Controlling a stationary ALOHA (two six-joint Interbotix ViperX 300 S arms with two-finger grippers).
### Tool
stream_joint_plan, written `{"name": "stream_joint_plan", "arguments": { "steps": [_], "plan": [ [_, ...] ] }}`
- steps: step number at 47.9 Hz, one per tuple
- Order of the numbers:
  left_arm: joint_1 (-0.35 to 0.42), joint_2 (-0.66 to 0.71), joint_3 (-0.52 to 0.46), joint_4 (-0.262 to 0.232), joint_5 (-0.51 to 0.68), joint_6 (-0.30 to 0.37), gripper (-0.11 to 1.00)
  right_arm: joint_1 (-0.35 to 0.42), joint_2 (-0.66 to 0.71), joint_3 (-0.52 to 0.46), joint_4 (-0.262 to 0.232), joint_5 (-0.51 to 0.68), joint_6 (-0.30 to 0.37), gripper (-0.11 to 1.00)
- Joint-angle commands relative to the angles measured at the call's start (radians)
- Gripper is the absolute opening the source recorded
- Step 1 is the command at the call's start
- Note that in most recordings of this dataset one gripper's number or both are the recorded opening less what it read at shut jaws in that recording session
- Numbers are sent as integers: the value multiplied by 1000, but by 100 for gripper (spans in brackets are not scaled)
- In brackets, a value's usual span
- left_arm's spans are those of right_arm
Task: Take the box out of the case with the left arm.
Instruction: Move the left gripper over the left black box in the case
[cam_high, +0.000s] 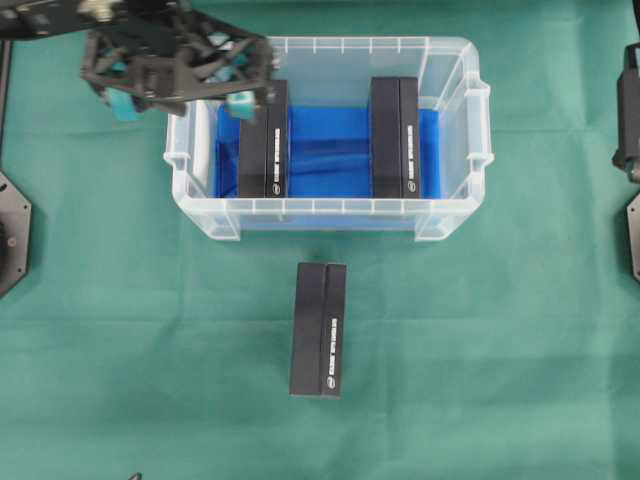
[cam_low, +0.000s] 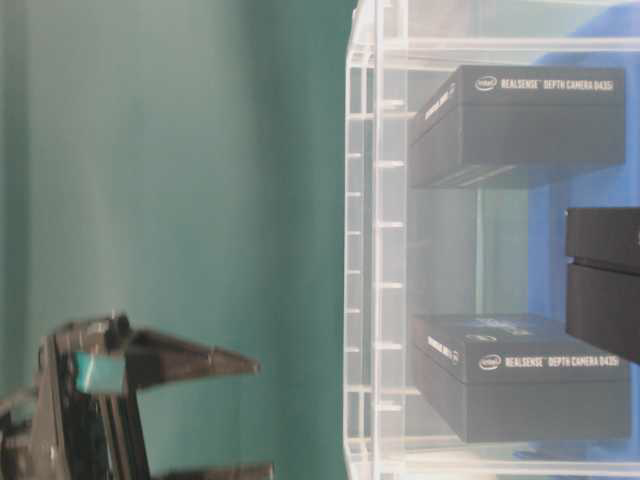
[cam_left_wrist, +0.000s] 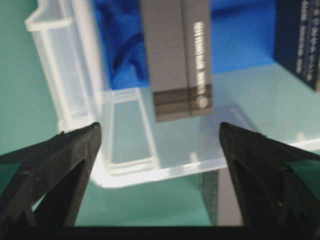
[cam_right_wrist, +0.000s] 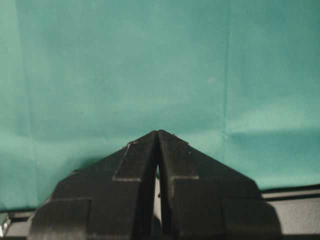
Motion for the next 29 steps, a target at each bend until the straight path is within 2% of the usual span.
{"name": "stream_joint_plan", "arguments": {
  "steps": [1, 11, 29],
  "plan": [
    [-9, 26, -80, 0, 9, 0, 98, 0, 0, -15, 2, -3, 0, 3],
    [-25, 84, -150, 0, 49, 0, 98, 0, 2, -15, 0, -3, 0, 3],
    [-28, 87, -141, 2, 67, 2, 98, 0, 2, -15, 2, -5, 0, 3]
  ]
}}
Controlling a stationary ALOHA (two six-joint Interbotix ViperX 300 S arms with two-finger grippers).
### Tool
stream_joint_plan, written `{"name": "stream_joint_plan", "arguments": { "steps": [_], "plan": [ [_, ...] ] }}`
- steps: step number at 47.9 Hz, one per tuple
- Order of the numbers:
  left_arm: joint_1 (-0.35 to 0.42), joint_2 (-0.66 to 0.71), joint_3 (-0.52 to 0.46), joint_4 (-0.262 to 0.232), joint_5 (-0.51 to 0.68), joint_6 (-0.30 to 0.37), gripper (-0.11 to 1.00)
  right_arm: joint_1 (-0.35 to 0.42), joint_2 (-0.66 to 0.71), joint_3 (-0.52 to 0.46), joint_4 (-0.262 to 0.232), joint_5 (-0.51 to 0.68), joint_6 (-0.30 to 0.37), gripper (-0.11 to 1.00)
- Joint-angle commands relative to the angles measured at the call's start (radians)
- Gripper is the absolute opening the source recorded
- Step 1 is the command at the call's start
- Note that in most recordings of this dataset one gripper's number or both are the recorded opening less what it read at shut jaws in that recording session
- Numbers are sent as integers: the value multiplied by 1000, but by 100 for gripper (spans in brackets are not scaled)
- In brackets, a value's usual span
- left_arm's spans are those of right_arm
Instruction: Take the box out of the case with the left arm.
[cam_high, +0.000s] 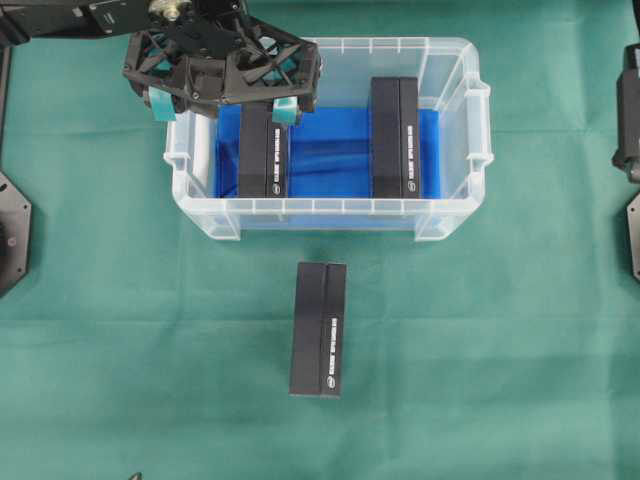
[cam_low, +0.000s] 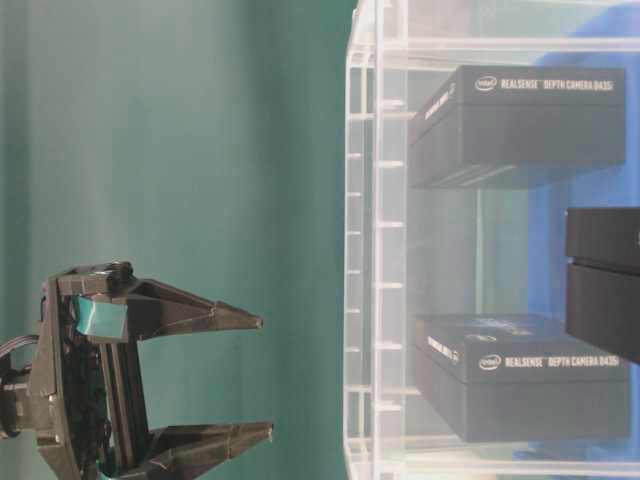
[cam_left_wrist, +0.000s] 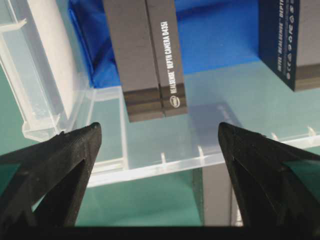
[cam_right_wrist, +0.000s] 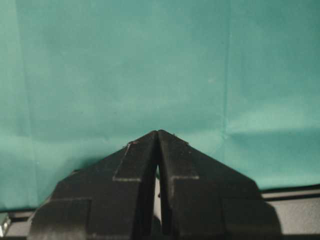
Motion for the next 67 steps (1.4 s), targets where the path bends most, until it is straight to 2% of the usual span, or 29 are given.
{"name": "stream_joint_plan", "arguments": {
  "steps": [1, 67],
  "plan": [
    [-3, -15, -14, 3, 0, 2, 98, -2, -2, -14, 2, -2, 2, 3],
    [-3, -9, -3, 3, -26, 3, 98, 0, 0, -15, 2, -2, 2, 3]
  ]
}}
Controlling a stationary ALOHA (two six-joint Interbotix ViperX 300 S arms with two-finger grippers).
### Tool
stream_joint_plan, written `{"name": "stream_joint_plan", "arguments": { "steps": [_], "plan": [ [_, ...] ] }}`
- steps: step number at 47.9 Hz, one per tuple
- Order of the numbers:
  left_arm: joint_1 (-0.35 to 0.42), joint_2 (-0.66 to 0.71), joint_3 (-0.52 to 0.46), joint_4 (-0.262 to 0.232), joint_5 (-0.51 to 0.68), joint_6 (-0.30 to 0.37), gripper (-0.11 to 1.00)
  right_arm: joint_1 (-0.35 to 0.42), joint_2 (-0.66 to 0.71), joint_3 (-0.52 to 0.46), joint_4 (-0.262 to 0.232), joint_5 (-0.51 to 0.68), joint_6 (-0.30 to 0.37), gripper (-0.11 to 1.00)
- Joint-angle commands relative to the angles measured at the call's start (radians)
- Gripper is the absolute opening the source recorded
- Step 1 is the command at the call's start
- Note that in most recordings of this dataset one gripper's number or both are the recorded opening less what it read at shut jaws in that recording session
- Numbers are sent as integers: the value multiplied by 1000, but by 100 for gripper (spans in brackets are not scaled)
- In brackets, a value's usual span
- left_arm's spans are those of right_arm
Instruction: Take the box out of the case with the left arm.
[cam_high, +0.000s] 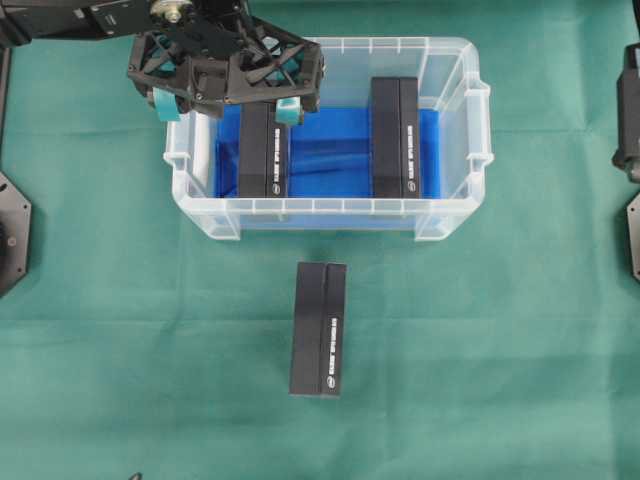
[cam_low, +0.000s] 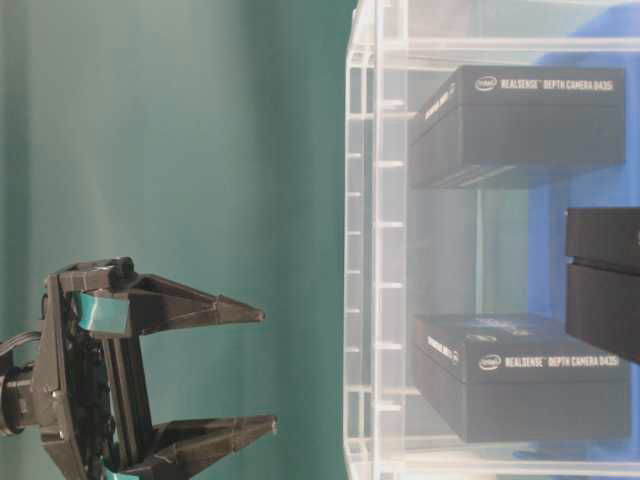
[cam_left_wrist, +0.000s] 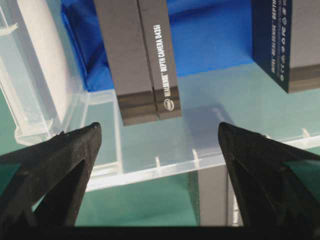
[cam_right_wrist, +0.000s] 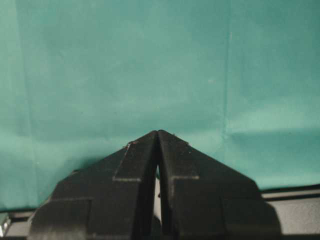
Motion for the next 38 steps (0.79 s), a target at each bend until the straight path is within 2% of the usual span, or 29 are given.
{"name": "stream_joint_plan", "arguments": {
  "steps": [1, 25, 38],
  "plan": [
    [-3, -12, -9, 2, -3, 0, 98, 0, 0, -15, 2, -2, 0, 3],
    [-3, -11, 28, 2, -32, -3, 98, -2, 2, -15, 2, -3, 0, 3],
    [-3, -11, 118, 3, -118, -6, 98, 0, 2, -14, 2, -2, 0, 3]
  ]
}}
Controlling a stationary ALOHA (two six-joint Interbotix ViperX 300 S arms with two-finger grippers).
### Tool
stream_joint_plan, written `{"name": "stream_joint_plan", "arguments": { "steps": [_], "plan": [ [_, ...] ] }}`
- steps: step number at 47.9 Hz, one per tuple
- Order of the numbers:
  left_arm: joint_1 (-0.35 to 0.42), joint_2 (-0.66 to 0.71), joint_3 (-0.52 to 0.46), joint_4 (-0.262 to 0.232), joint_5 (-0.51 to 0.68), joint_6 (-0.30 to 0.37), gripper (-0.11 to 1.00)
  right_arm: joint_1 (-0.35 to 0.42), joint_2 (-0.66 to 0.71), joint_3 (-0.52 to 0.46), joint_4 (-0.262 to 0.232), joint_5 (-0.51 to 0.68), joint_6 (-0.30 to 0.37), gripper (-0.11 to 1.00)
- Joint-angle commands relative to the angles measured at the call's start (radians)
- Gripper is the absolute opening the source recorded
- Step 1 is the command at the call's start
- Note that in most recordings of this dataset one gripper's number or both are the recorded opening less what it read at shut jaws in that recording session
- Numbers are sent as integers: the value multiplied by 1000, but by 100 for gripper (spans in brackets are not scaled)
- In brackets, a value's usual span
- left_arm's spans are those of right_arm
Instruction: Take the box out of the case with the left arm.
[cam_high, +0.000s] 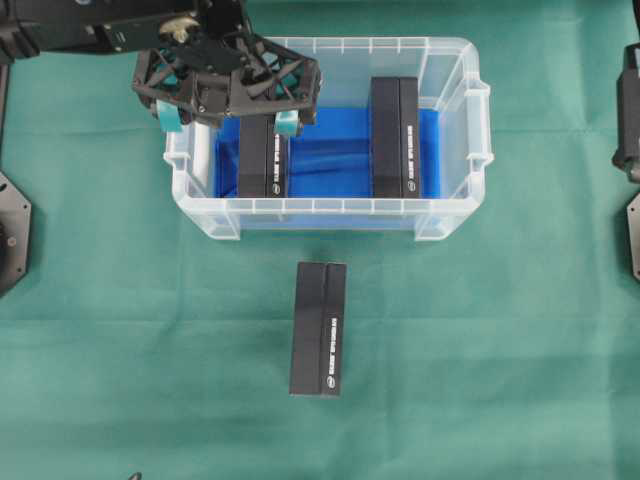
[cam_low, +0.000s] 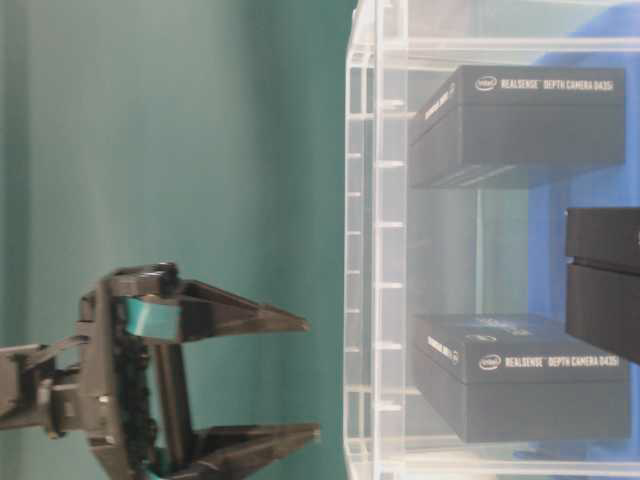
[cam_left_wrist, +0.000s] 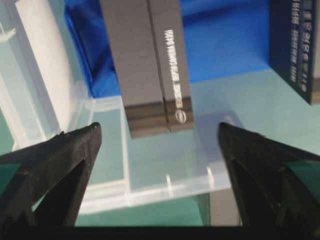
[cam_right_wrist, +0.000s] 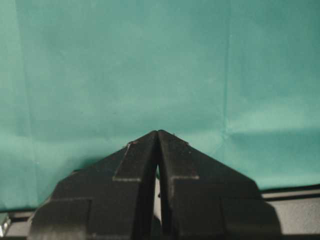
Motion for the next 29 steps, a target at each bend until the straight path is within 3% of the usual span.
{"name": "stream_joint_plan", "arguments": {
  "steps": [1, 29],
  "plan": [
    [-3, -11, 17, 3, -41, -2, 98, 0, 2, -14, 2, -2, 0, 3],
    [-2, 97, 107, 11, -181, 0, 98, 0, 0, -15, 2, -2, 0, 3]
  ]
}}
